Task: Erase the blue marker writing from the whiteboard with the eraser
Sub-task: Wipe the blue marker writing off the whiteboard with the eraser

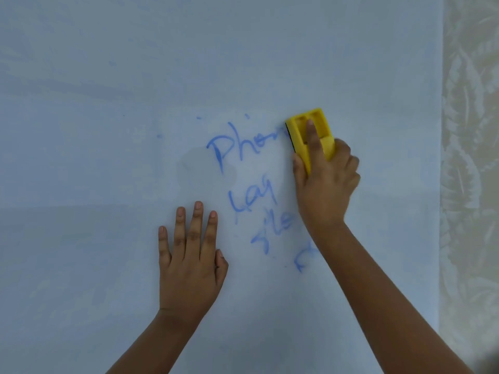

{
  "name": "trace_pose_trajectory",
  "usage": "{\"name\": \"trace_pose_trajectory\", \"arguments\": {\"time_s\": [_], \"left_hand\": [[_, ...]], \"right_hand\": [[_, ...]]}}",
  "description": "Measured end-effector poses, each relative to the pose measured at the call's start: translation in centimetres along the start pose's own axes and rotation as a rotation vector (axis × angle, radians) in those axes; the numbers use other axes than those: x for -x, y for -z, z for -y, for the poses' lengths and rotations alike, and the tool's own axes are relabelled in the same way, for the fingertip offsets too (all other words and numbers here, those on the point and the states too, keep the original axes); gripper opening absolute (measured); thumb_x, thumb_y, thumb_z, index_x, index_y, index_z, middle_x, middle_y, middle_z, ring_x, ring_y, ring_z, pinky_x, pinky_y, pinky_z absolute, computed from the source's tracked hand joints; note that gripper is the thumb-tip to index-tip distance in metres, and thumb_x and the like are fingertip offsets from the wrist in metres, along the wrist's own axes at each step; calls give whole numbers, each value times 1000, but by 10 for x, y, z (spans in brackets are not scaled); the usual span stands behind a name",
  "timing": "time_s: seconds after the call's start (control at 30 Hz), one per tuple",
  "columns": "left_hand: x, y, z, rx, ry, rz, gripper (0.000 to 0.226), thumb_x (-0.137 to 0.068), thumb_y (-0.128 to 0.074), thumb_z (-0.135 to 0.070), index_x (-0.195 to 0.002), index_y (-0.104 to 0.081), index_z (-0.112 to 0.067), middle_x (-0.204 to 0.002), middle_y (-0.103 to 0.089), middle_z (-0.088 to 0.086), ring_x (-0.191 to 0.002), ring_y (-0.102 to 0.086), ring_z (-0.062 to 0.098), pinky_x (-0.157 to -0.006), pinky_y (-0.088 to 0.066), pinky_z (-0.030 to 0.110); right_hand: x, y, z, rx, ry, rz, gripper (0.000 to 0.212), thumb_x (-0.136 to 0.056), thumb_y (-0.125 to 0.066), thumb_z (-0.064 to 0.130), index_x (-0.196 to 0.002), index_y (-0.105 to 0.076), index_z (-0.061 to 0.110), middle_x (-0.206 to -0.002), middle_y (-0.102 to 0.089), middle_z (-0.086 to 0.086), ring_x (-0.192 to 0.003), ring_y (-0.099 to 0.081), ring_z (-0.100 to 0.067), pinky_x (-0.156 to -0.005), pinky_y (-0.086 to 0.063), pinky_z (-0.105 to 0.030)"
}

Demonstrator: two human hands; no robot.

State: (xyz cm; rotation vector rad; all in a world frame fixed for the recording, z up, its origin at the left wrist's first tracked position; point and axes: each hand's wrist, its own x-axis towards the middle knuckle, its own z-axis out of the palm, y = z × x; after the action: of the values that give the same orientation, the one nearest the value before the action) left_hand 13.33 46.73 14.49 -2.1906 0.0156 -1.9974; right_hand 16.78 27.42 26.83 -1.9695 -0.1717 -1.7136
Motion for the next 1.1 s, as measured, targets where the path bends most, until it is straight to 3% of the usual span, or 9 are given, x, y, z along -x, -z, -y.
{"name": "trace_pose_trajectory", "arguments": {"time_s": [0.17, 0.3, 0.5, 0.63, 0.83, 0.97, 1.1], "left_hand": [[2, -1, 0, 2, 1, -1, 56, -90, -32, -23, -144, -29, -7, -150, -26, 16, -140, -21, 35, -112, -14, 55], [2, -1, -1, 3, 0, 1, 56, -89, -33, -23, -143, -30, -8, -149, -26, 16, -139, -22, 35, -112, -13, 54], [3, 2, -2, 2, 1, 13, 55, -90, -32, -23, -142, -31, -7, -149, -27, 17, -139, -21, 35, -112, -13, 54], [3, 1, -1, 6, -2, 15, 56, -89, -32, -23, -142, -30, -7, -149, -27, 17, -138, -22, 35, -112, -11, 54], [6, 3, -1, 2, -26, 20, 55, -87, -34, -22, -140, -33, -8, -147, -30, 17, -137, -24, 35, -112, -13, 53], [9, 1, -1, -5, -25, 19, 56, -88, -35, -21, -142, -32, -8, -148, -30, 16, -138, -24, 34, -111, -16, 54], [10, 1, -2, -7, -15, 34, 57, -87, -35, -21, -143, -32, -9, -149, -29, 15, -139, -22, 33, -112, -17, 54]], "right_hand": [[10, -12, 50, 86, 134, -43, 48, -90, -42, 49, -137, -37, 37, -118, -58, -16, -81, -52, -32, -65, -41, -38], [30, -7, 28, 63, 344, -26, 45, -88, -48, 46, -132, -47, 36, -111, -63, -16, -76, -56, -32, -62, -45, -38], [-6, -3, 39, 6, 182, 25, 48, -91, -43, 47, -138, -36, 37, -124, -53, -18, -90, -50, -37, -69, -39, -43], [13, -8, 64, 85, 287, 5, 48, -88, -46, 48, -135, -40, 39, -116, -60, -13, -80, -54, -31, -63, -41, -37], [40, -4, 33, 63, 455, 3, 44, -84, -49, 45, -128, -51, 39, -109, -65, -12, -76, -59, -31, -64, -46, -37], [5, 0, 13, 36, 220, 18, 48, -89, -49, 45, -136, -40, 37, -123, -54, -20, -89, -52, -38, -70, -42, -44], [-27, -6, 34, 33, -39, 1, 52, -93, -40, 50, -141, -23, 41, -131, -43, -18, -98, -43, -35, -75, -37, -44]]}}
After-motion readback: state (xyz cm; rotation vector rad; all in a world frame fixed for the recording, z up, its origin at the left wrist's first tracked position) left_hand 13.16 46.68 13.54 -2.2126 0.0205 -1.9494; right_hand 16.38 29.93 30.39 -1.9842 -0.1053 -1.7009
